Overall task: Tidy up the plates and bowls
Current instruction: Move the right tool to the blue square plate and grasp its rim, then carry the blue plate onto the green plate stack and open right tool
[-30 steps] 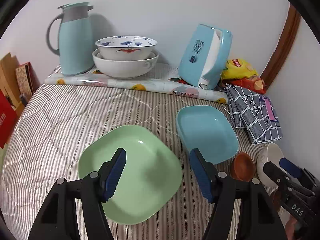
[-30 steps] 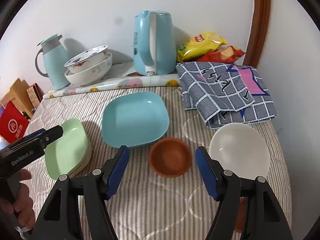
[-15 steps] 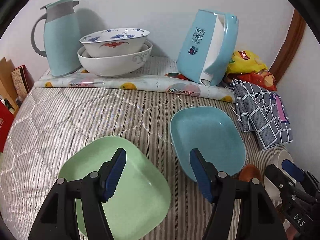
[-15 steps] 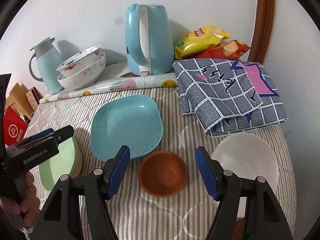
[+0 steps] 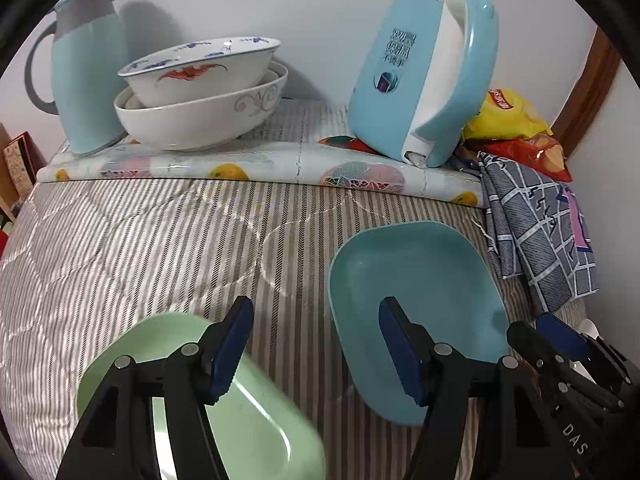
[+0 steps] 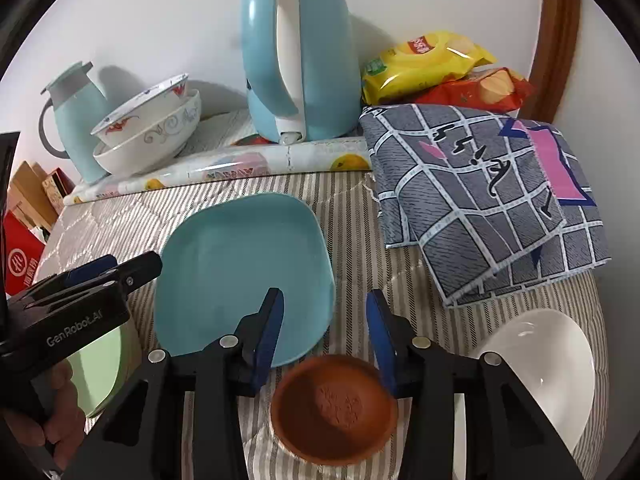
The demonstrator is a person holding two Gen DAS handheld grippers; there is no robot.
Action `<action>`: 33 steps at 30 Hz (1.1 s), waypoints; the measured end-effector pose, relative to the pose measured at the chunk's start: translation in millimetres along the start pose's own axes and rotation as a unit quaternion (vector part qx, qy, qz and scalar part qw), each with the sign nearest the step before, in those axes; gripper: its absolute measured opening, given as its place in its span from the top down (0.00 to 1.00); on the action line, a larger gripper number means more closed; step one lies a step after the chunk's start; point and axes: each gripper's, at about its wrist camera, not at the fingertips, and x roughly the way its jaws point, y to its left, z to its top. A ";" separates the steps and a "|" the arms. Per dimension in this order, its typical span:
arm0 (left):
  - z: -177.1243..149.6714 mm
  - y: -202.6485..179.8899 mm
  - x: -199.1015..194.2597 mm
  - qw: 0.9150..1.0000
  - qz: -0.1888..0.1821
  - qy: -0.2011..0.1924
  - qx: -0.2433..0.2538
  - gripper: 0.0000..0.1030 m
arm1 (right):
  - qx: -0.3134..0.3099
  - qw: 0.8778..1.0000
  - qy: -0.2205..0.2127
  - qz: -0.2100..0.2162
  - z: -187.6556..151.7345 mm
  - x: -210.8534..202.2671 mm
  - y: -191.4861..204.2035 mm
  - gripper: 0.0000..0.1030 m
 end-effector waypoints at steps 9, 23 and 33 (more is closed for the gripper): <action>12.0 -5.1 31.1 1.000 -0.003 0.024 -0.005 0.49 | -0.012 1.000 0.027 -0.011 6.6 26.3 9.0 0.63; 15.8 -14.8 58.0 0.999 -0.019 0.043 0.004 0.88 | -0.021 0.999 0.039 -0.027 7.0 54.7 8.6 0.90; 12.9 -6.7 18.5 1.000 -0.027 0.008 0.000 0.90 | -0.019 1.000 -0.002 -0.024 12.9 23.7 10.9 0.92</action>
